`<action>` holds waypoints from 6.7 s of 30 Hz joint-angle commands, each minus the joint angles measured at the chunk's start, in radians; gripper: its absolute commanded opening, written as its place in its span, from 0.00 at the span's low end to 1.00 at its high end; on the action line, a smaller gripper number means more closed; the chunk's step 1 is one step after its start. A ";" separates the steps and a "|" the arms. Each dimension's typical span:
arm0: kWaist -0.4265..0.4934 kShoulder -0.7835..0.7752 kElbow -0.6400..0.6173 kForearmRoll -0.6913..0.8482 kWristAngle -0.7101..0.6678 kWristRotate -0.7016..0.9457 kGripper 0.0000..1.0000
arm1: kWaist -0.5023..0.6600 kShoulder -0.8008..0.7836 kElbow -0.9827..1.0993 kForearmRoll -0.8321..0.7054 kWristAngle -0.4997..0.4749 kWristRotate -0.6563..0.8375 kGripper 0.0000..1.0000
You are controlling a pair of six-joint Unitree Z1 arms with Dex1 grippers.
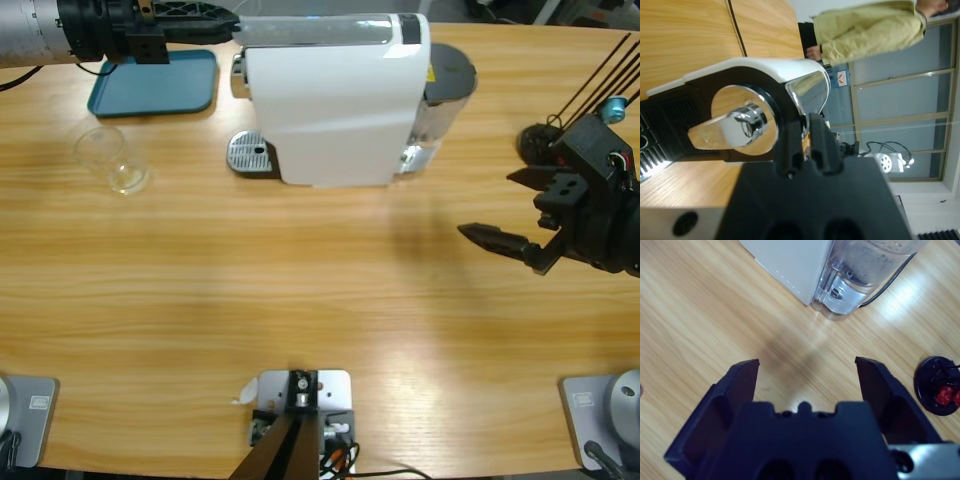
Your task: Pour coffee
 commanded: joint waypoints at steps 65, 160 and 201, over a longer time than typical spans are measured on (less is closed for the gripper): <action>-0.393 -0.764 0.163 0.960 1.038 0.865 0.97 | -0.663 -0.028 -0.075 0.039 -0.040 0.224 0.65; -0.393 -0.752 0.181 0.944 1.053 0.853 0.97 | -0.835 0.146 -0.107 -0.078 0.033 0.185 0.00; -0.393 -0.739 0.186 0.928 1.053 0.852 0.97 | 0.047 -0.044 -0.600 0.419 0.201 -0.334 0.00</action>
